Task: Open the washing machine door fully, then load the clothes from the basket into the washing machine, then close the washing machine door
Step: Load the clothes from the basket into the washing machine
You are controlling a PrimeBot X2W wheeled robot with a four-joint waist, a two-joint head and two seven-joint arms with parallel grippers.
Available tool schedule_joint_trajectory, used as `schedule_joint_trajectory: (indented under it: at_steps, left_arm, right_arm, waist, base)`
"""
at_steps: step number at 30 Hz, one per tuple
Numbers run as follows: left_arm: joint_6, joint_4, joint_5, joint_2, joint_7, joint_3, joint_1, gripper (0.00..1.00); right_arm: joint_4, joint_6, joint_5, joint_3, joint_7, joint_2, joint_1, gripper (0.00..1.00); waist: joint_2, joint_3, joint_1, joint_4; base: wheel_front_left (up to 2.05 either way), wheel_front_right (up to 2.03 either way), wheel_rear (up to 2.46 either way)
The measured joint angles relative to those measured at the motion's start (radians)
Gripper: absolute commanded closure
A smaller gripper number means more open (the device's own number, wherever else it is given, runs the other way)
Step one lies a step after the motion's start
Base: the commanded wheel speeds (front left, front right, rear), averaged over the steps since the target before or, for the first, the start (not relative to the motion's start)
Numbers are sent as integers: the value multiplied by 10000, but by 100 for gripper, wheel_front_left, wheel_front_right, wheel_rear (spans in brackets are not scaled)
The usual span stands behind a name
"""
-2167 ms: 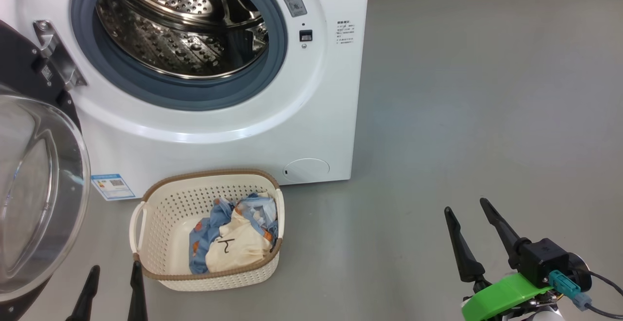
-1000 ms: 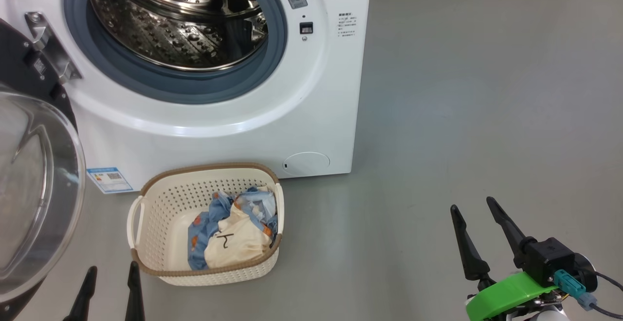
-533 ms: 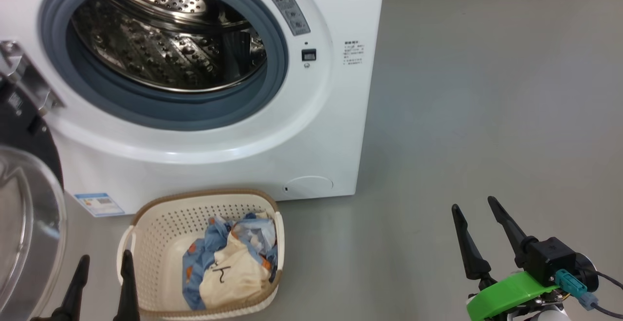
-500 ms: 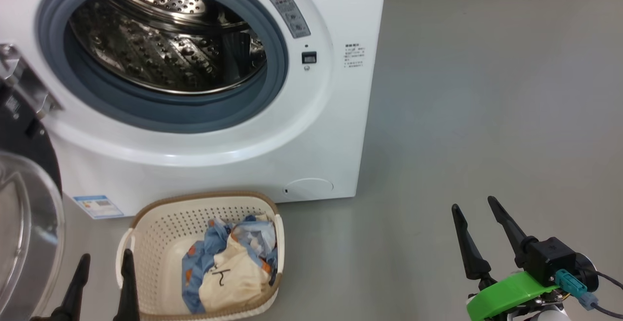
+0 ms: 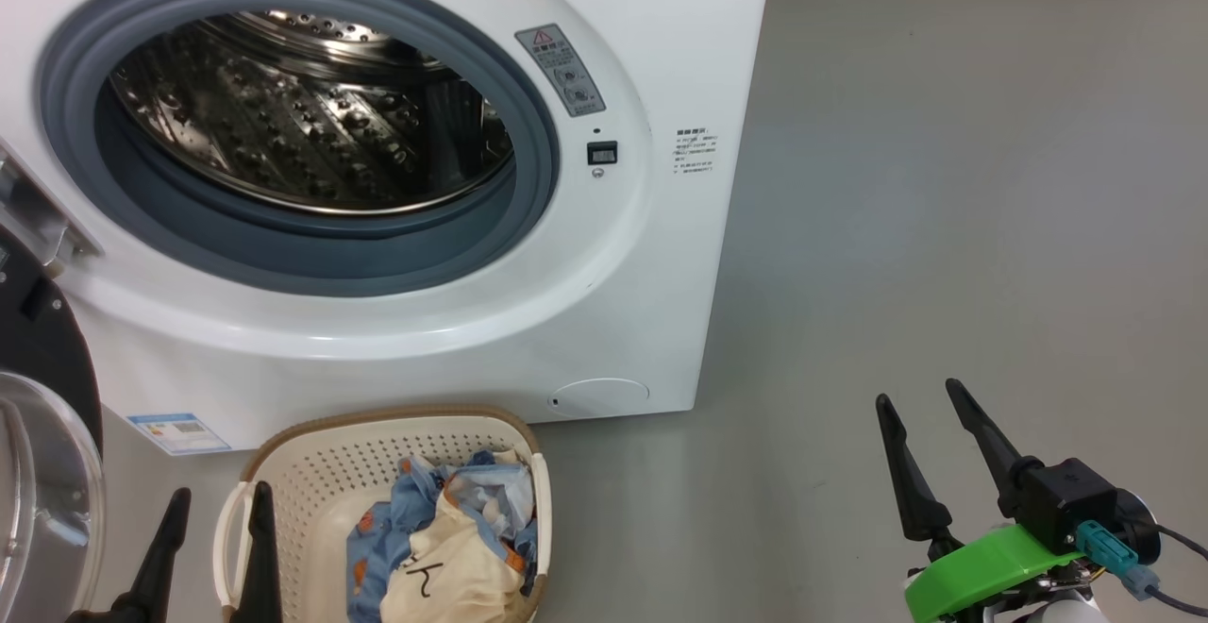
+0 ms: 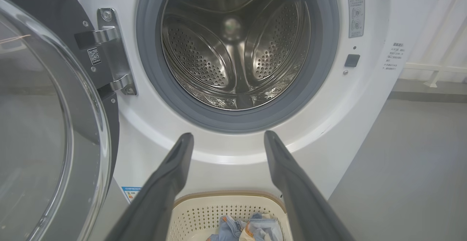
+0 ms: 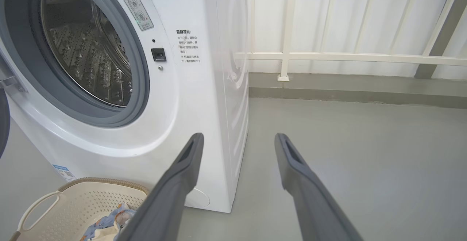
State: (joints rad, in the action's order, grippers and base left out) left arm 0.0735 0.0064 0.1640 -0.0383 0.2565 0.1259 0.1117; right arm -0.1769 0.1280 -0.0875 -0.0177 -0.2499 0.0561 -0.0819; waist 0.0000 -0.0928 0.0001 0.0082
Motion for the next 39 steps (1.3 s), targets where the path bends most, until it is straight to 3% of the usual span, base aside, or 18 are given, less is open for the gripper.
schedule_joint_trajectory:
  at_steps: [25, 39]
  left_arm:
    - [102, 244, 345, 0, 0, -278, 13, 0]
    - [104, 1547, 880, 0, 0, -1233, -1487, 0]
  right_arm:
    - [-132, 0, -77, 96, 0, 25, 6, 0]
    - [-132, 0, -303, 364, 0, 163, -493, 0]
  waist:
    - [0, -56, -1, -8]
    - [0, -1590, 0, -132]
  base:
    - [0, 0, 0]
    - [0, 0, 0]
